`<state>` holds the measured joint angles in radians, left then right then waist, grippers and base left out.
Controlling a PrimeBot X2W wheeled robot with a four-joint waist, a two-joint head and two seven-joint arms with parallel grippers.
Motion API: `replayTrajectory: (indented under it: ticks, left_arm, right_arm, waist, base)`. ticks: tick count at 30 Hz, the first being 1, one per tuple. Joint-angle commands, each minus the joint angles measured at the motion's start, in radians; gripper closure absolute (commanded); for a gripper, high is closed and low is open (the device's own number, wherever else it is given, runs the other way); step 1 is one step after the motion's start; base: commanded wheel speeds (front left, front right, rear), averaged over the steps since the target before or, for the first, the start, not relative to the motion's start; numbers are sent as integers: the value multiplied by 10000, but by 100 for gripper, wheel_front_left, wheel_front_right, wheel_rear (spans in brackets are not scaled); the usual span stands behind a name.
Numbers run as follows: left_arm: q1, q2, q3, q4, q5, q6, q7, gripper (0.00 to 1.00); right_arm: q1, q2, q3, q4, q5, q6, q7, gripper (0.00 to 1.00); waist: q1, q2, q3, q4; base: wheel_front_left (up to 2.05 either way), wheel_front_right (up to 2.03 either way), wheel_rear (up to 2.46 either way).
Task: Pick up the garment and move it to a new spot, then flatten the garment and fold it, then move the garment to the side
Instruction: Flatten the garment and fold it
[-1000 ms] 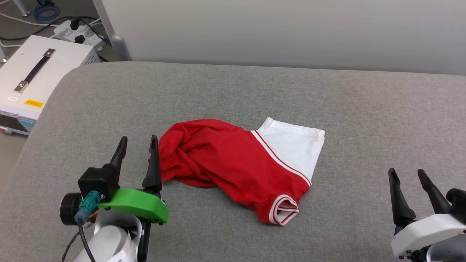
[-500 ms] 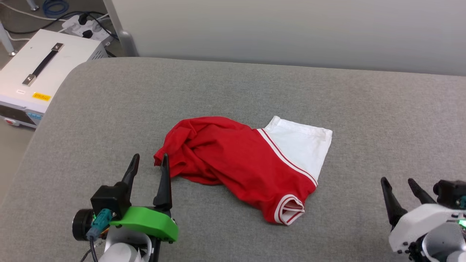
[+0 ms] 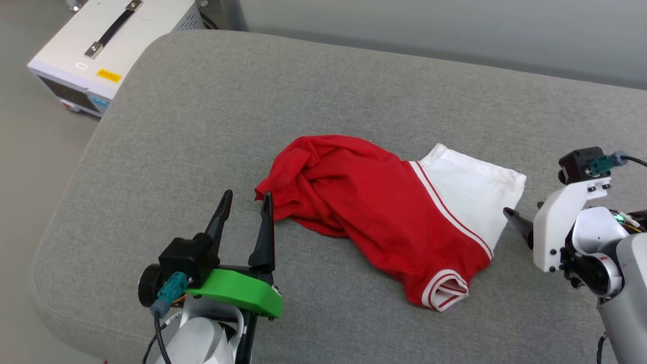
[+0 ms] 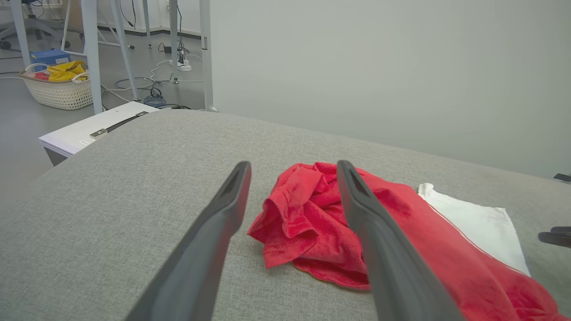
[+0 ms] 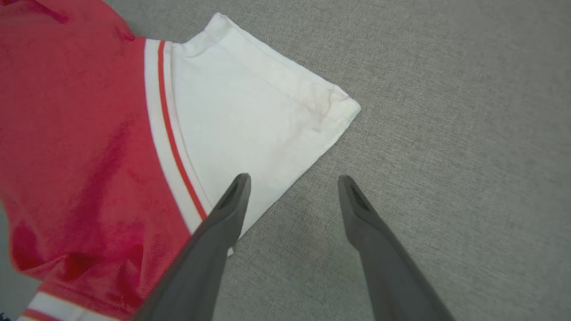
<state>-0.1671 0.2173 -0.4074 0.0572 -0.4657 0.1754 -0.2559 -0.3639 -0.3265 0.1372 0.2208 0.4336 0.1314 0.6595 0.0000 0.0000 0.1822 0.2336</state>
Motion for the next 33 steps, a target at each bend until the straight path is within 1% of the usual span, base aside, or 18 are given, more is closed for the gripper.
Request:
replayTrajectory:
  ticks: [1, 4, 8, 13, 14, 15, 16, 19, 26, 29, 33]
  left_arm:
    - [-198, -155, 87, 49, 139, -147, -58, 0]
    - [-213, -380, 218, 125, 298, -316, -58, 0]
    - [-261, -642, 453, 211, 503, -539, -58, 0]
    - [-314, -899, 703, 413, 737, -834, -59, 0]
    - [-315, -936, 749, 441, 774, -874, -59, 0]
    - [-312, -974, 793, 464, 808, -910, -59, 0]
    - [-302, -1021, 848, 487, 845, -951, -59, 0]
    - [-229, -1120, 997, 559, 933, -1037, -59, 0]
    - [-52, -1196, 1266, 745, 1125, -1237, -59, 0]
    - [20, -1194, 1331, 795, 1205, -1275, -59, 0]
    - [125, -1165, 1393, 853, 1263, -1335, -59, 0]
  right_arm:
    - [-378, -128, 199, 285, 165, -7, 194, 0]
    - [-817, -242, 539, 910, 262, -7, 483, 0]
    - [-1245, -257, 982, 1739, 415, -7, 588, 0]
    - [-1147, -90, 1633, 2739, 918, -7, 1534, 0]
    - [-1108, -80, 1721, 2825, 987, -7, 1695, 47]
    - [-1081, -63, 1798, 2862, 1078, -7, 1806, 65]
    - [-1071, -38, 1850, 2864, 1225, -7, 1871, 100]
    - [-1223, -105, 1953, 2681, 1375, -7, 1740, 100]
    - [-2216, -583, 1655, 1411, 1145, -7, 774, 100]
    - [-2444, -763, 1336, 865, 1012, -7, 661, 100]
    - [-2450, -1086, 562, 293, 774, -7, 752, 100]
  waist:
    - [0, 0, 607, 637]
    - [0, 0, 759, 793]
    - [0, 0, 982, 890]
    - [0, 0, 1072, 946]
    - [0, 0, 1073, 940]
    - [0, 0, 1070, 931]
    - [0, 0, 1060, 913]
    - [0, 0, 939, 798]
    - [0, 0, 527, 312]
    - [0, 0, 358, 55]
    - [0, 0, 196, -358]
  base:
    - [0, 0, 0]
    - [0, 0, 0]
    - [0, 0, 0]
    - [0, 0, 0]
    - [0, 0, 0]
    - [0, 0, 0]
    - [0, 0, 0]
    - [0, 0, 0]
    - [0, 0, 0]
    - [0, 0, 0]
    - [0, 0, 0]
